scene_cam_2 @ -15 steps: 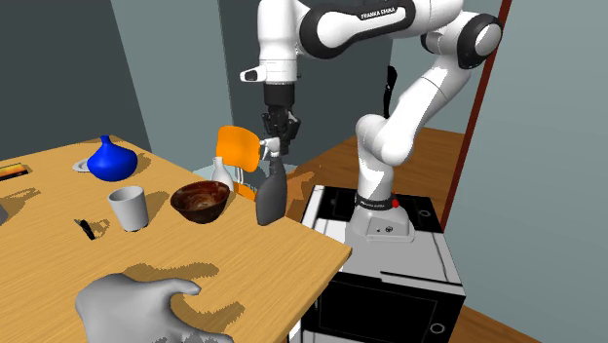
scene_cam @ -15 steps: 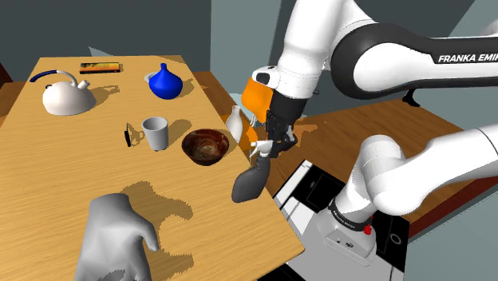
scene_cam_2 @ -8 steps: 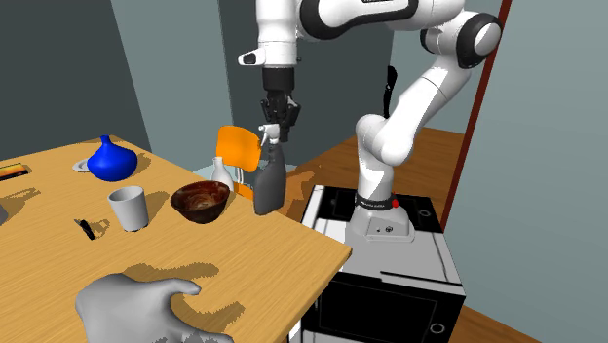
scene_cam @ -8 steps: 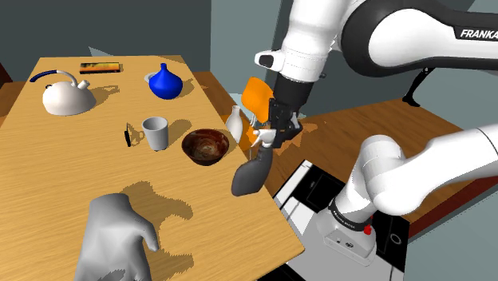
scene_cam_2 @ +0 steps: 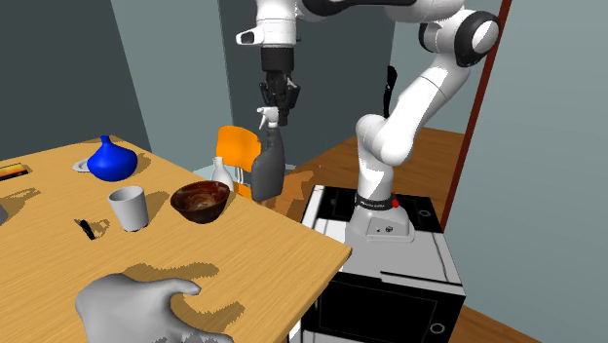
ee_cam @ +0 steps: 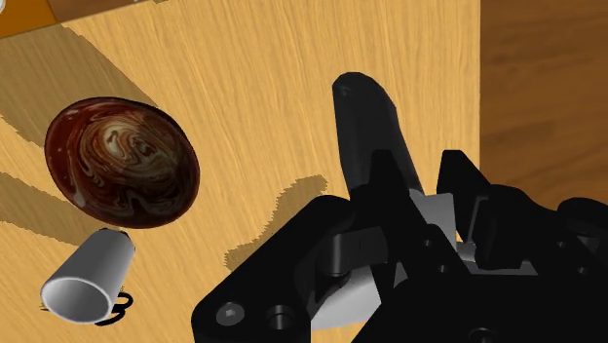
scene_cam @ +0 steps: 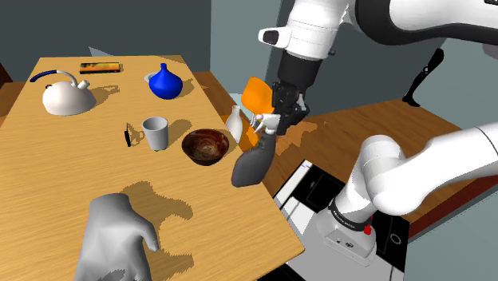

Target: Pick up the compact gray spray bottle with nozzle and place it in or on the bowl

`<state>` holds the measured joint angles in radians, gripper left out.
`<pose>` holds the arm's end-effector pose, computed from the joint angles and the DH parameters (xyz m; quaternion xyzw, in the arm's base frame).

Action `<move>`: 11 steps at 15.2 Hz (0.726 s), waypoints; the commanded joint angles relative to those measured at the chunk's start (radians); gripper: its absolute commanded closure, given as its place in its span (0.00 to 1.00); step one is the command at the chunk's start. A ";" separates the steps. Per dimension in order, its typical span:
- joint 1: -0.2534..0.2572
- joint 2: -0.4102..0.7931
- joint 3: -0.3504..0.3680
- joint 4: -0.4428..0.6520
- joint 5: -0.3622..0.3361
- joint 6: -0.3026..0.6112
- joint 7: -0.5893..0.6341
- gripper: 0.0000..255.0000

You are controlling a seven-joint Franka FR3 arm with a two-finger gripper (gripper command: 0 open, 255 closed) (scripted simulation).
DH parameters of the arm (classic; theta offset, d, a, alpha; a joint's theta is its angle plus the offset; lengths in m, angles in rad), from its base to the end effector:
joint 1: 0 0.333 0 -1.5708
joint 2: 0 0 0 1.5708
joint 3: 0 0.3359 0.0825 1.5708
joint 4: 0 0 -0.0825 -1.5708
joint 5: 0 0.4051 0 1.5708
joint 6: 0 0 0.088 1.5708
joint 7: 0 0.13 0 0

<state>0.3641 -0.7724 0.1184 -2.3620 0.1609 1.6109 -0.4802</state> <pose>0.2733 0.1766 0.5759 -0.8942 -0.4458 -0.0096 0.0390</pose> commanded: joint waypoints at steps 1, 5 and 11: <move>-0.007 0.033 -0.011 0.037 -0.010 -0.006 -0.012 1.00; -0.031 0.169 -0.052 0.166 -0.044 -0.004 -0.060 1.00; -0.058 0.377 -0.105 0.393 -0.076 -0.030 -0.127 1.00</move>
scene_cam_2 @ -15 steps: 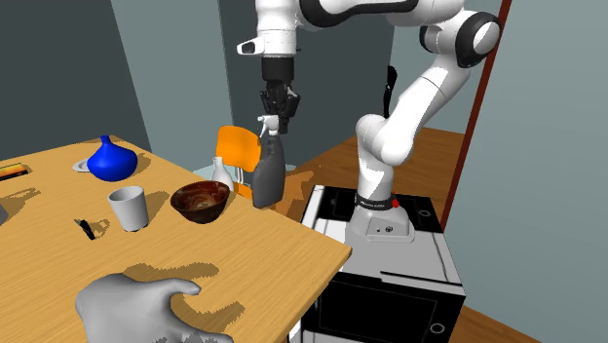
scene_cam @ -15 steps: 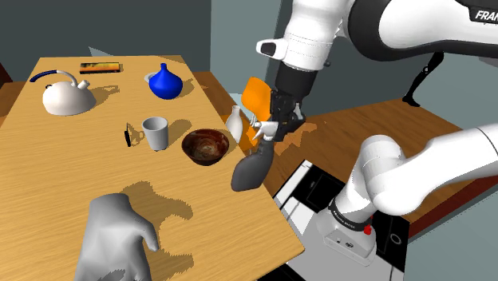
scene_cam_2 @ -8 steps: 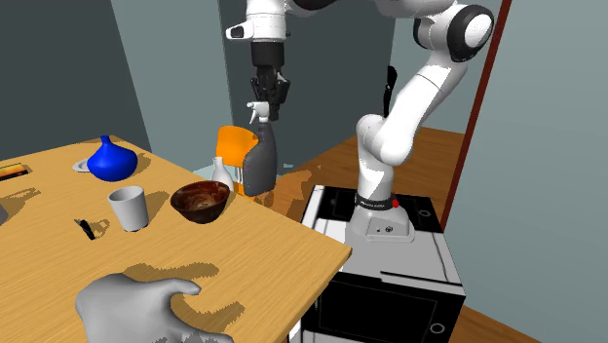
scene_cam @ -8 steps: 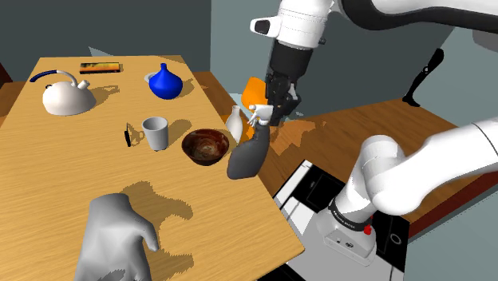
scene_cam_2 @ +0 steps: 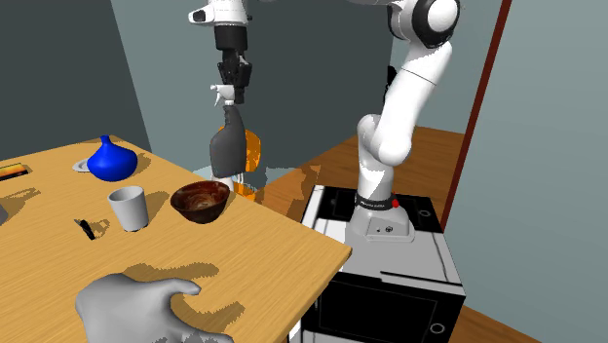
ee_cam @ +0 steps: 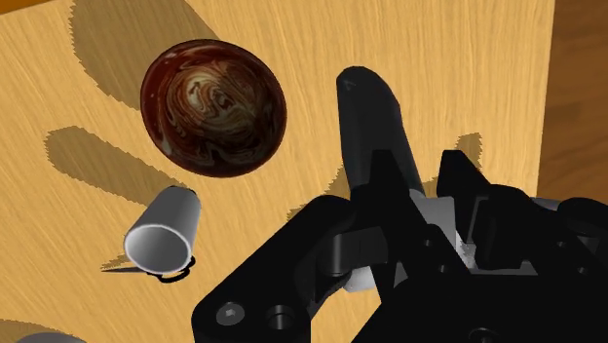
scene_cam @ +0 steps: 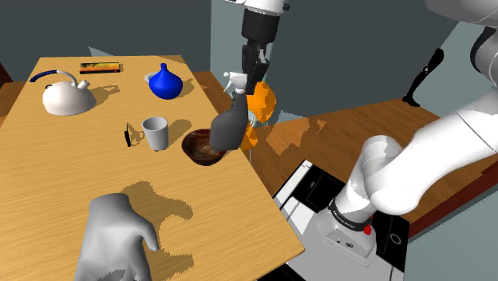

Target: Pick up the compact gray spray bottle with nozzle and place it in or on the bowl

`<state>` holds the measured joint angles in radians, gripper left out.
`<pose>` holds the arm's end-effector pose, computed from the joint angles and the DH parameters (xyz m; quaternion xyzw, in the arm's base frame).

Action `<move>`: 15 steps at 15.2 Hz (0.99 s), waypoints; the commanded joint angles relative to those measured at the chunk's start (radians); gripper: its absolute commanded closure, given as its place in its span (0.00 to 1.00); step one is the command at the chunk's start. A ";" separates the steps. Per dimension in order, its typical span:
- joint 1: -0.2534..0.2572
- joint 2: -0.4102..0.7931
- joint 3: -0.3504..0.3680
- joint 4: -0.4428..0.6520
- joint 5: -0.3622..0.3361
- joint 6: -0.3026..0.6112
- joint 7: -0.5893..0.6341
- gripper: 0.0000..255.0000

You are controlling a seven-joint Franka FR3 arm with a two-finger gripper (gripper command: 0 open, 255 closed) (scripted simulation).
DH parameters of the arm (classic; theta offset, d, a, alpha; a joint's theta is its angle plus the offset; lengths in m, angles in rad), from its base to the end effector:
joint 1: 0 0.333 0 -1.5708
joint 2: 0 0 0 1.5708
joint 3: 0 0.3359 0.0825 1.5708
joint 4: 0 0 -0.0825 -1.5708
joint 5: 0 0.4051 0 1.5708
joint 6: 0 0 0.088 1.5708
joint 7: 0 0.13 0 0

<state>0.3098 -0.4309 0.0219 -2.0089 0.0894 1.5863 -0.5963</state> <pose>0.4017 0.1524 0.6233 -0.8942 -0.4458 -0.0094 0.0392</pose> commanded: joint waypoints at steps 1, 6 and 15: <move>-0.008 0.072 -0.016 0.083 -0.007 -0.013 -0.021 1.00; -0.026 0.258 -0.054 0.321 -0.014 -0.068 -0.073 1.00; -0.060 0.522 -0.092 0.660 -0.002 -0.150 -0.137 1.00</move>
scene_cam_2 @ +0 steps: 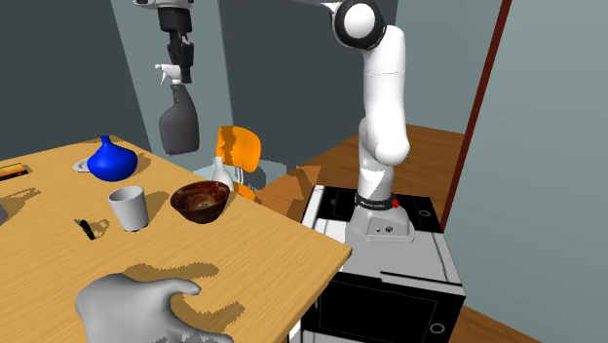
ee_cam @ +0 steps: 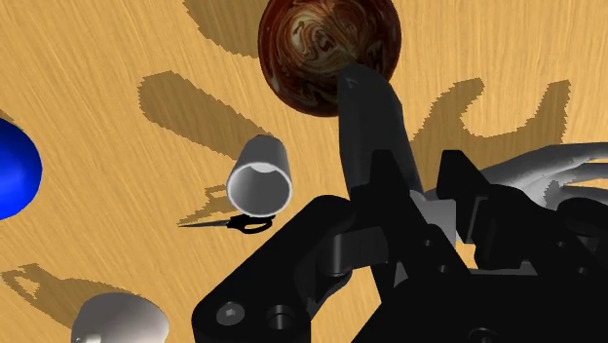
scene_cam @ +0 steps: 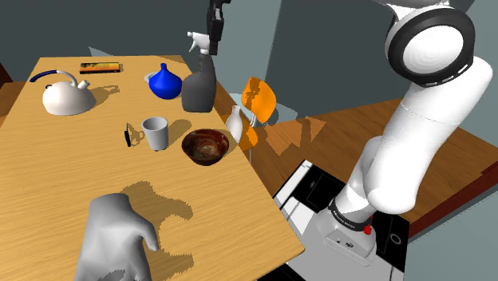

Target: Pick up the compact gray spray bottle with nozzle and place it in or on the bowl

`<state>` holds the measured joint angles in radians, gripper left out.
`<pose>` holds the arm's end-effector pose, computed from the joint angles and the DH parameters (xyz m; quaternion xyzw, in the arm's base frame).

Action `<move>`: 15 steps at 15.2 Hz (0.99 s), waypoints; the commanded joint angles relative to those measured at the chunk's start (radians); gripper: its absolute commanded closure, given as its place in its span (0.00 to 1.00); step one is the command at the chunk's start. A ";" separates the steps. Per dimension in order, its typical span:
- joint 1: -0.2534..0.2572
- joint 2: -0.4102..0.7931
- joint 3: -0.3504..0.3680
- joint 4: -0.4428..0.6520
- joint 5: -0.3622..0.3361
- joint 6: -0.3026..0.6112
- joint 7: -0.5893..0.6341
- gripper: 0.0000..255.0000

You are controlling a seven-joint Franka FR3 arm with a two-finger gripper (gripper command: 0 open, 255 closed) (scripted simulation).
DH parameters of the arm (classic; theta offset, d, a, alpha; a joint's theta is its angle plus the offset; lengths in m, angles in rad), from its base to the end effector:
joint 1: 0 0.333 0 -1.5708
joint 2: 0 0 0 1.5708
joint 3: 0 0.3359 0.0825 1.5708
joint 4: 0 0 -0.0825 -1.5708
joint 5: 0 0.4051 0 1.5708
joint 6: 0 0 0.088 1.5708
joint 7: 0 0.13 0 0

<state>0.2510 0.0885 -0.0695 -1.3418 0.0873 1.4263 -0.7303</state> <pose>0.5765 0.1206 0.6689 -0.8943 -0.4456 -0.0090 0.0391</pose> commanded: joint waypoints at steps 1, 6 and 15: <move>0.000 -0.004 0.000 -0.030 -0.001 0.027 -0.004 1.00; 0.001 -0.032 0.001 -0.136 -0.003 0.104 -0.008 1.00; 0.003 -0.062 0.002 -0.296 -0.005 0.235 -0.015 1.00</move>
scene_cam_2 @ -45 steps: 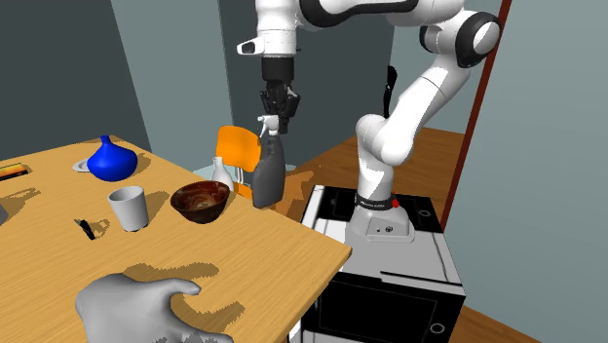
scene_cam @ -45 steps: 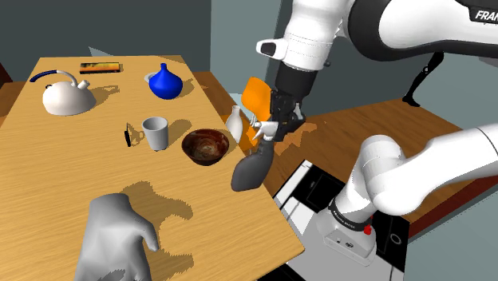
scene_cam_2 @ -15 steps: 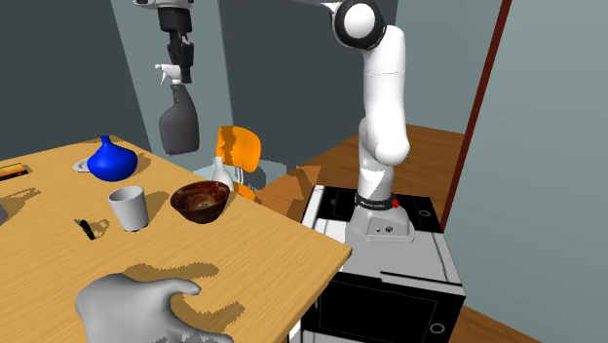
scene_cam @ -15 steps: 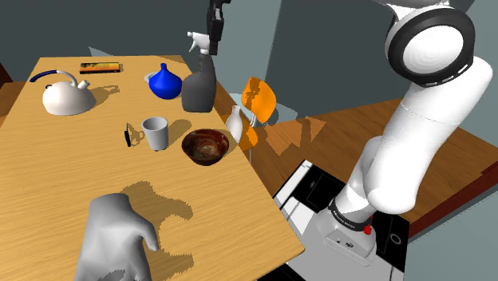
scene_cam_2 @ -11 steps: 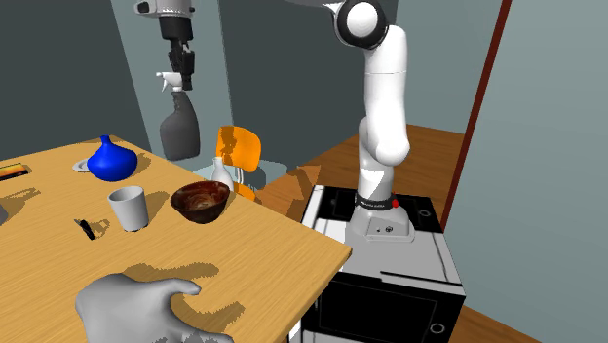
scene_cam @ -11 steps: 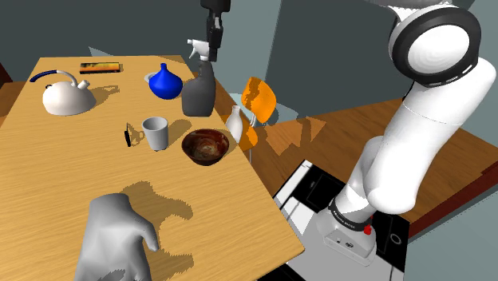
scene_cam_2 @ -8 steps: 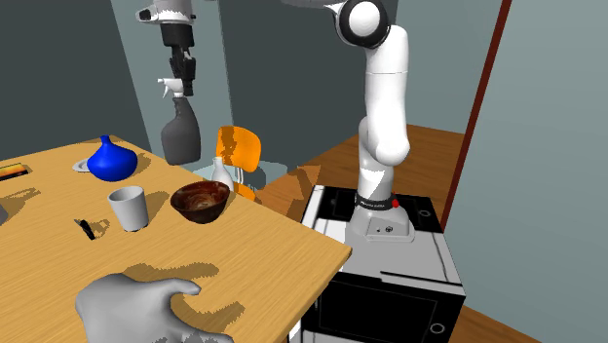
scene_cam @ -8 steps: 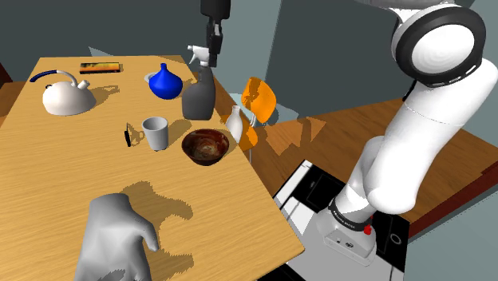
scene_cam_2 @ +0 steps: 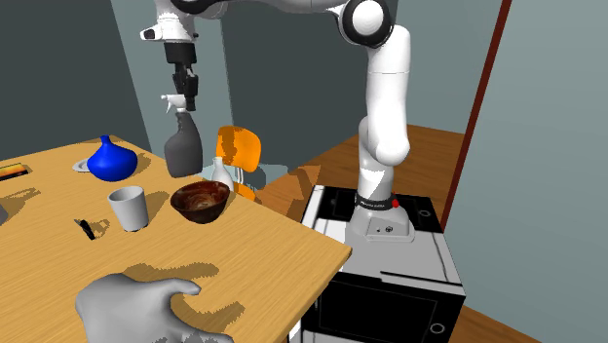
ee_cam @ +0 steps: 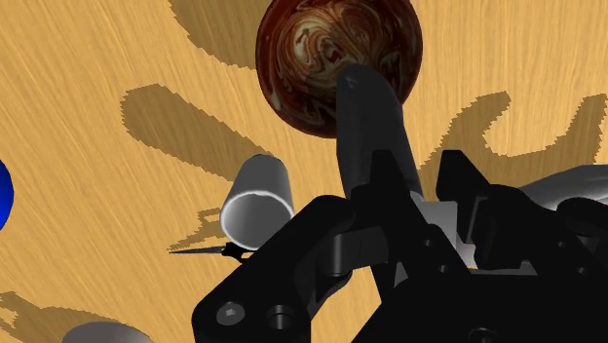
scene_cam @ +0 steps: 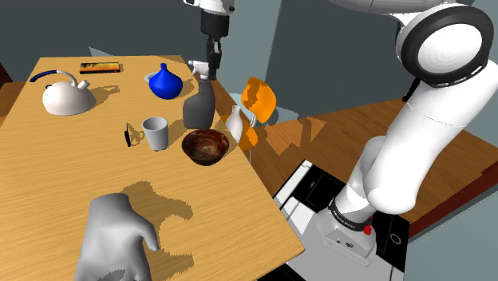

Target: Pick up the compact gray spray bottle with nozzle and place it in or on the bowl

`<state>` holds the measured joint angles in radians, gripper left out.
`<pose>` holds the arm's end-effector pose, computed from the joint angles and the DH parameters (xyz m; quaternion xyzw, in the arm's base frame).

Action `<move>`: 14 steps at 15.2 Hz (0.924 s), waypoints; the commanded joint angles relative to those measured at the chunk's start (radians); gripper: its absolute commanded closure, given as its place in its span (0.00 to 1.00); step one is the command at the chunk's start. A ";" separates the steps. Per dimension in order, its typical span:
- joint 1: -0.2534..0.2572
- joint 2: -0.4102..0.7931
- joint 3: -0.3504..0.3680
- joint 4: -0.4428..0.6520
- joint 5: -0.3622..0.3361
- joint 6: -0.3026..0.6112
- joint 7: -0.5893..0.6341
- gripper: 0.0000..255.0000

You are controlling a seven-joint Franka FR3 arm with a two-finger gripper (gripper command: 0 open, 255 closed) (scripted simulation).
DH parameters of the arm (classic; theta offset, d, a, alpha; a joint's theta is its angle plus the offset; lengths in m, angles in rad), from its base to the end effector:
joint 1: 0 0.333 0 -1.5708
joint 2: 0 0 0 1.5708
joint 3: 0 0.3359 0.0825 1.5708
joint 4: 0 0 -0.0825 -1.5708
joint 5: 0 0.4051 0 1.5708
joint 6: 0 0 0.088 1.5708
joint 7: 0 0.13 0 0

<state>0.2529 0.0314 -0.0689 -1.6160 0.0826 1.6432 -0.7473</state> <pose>0.5788 0.1186 0.5875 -0.8942 -0.4459 -0.0092 0.0391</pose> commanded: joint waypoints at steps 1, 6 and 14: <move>0.002 -0.007 0.002 -0.038 0.000 0.032 0.001 1.00; 0.002 -0.013 0.002 -0.113 0.000 0.100 -0.004 1.00; 0.003 -0.012 0.003 -0.203 0.002 0.192 -0.010 1.00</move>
<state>0.2552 0.0182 -0.0668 -1.8141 0.0841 1.8277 -0.7582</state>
